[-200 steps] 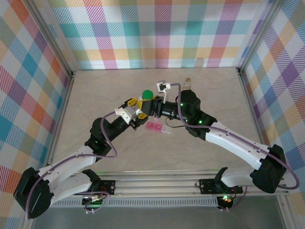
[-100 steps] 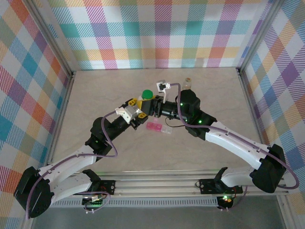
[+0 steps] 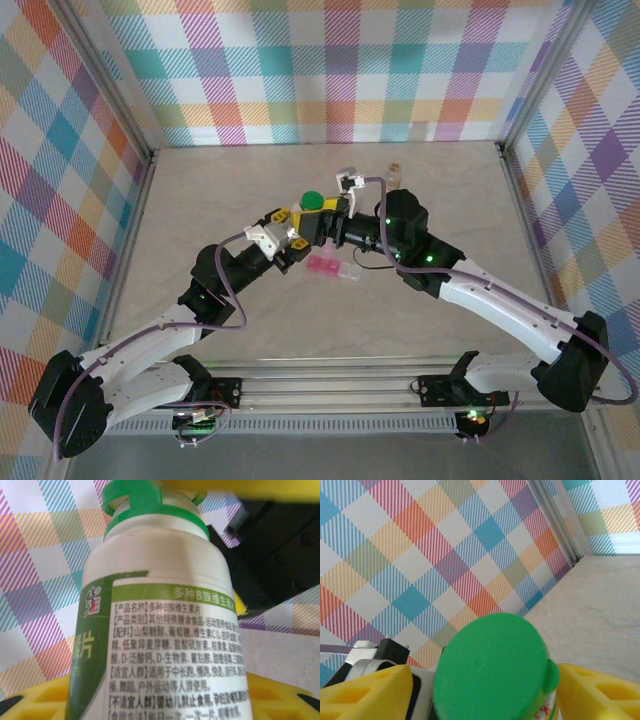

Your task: Sort the pills into containers

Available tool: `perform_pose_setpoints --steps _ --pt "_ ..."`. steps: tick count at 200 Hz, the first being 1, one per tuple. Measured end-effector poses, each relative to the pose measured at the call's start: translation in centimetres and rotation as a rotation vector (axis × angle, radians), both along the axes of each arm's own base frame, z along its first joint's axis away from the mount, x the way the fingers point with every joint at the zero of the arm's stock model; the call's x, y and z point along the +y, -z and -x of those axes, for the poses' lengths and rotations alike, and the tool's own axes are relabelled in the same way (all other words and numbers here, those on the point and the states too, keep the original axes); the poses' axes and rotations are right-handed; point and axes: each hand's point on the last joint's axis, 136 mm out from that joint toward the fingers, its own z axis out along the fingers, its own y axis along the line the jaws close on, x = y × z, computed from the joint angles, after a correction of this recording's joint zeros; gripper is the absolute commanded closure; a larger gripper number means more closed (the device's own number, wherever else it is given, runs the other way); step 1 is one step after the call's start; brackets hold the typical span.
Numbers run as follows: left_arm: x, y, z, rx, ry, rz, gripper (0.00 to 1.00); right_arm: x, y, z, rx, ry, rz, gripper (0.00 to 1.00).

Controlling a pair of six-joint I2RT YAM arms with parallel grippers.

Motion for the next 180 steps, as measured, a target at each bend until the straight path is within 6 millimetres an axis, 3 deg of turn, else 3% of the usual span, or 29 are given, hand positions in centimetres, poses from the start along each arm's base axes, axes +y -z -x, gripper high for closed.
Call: perform_pose_setpoints --steps 64,98,122,150,180 --pt "0.7 0.0 -0.5 0.01 -0.051 0.0 1.0 -2.2 -1.3 0.8 -0.062 0.045 0.027 0.17" --pt "1.5 -0.5 0.0 0.002 -0.064 0.011 1.0 -4.4 -2.2 1.4 -0.134 0.106 0.064 0.14" --pt "2.0 0.2 0.6 0.018 -0.065 0.003 1.0 -6.5 -2.3 1.7 -0.211 0.172 0.107 0.12" --pt "2.4 2.1 1.2 0.059 -0.064 -0.022 1.0 -8.7 -0.4 1.6 -0.279 0.249 0.182 0.11" --pt "2.6 4.9 1.3 0.129 -0.064 -0.061 1.0 -9.4 4.4 0.8 -0.281 0.292 0.306 0.11"
